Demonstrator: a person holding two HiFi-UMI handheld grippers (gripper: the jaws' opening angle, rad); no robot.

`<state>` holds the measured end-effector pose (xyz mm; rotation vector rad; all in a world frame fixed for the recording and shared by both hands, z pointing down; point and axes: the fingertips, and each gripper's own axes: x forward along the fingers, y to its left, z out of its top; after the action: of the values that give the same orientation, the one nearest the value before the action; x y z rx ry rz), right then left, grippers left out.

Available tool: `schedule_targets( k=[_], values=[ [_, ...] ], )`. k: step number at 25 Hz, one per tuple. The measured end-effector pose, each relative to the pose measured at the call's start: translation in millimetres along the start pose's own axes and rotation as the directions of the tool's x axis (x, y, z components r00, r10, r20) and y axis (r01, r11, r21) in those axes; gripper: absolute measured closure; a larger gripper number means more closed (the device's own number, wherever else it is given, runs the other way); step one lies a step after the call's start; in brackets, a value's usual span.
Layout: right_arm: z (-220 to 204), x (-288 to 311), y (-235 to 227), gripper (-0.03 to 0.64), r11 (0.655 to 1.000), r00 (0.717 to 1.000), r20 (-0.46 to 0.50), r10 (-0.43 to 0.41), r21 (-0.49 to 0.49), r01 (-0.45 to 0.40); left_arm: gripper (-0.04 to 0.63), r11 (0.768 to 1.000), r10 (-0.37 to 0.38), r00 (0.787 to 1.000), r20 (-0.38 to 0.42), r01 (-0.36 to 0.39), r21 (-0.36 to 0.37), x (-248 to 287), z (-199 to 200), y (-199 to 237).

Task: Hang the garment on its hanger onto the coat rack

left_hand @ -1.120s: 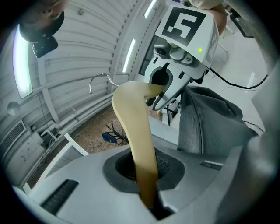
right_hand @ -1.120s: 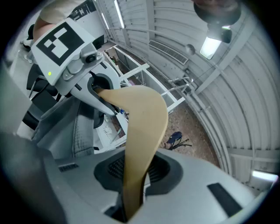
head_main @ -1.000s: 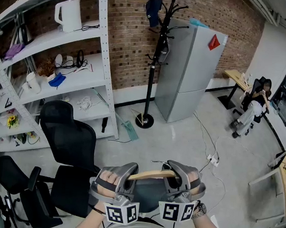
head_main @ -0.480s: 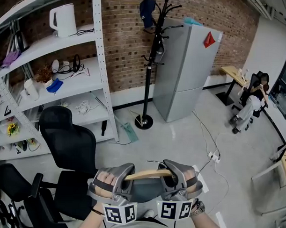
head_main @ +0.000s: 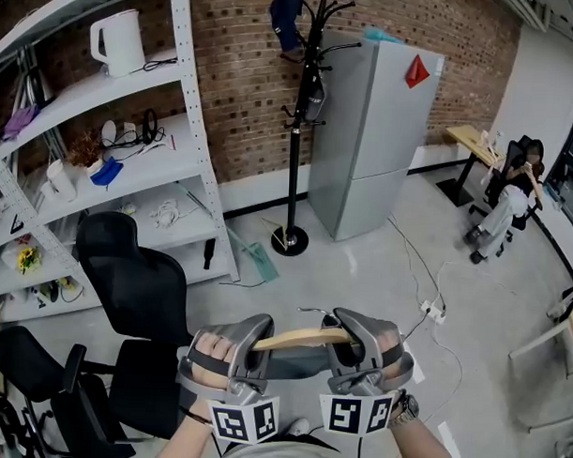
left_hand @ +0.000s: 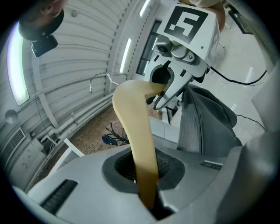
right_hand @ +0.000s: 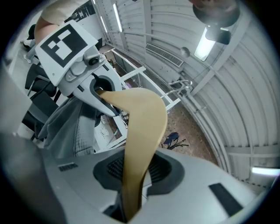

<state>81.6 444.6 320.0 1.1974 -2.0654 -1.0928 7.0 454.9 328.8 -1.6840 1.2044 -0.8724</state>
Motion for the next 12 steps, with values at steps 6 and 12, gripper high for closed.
schedule_targets(
  k=[6,12],
  values=[
    [-6,20,-9,0.528,1.0,1.0,-0.009,-0.02,0.005,0.02,0.54,1.0,0.015,1.0,-0.028,-0.015,-0.026,19,-9,8],
    [-22,63,-4,0.508,1.0,0.999,-0.051,0.016,0.009,-0.016,0.531,0.998,-0.021,0.999,-0.041,0.019,-0.061,57,-36,5]
  ],
)
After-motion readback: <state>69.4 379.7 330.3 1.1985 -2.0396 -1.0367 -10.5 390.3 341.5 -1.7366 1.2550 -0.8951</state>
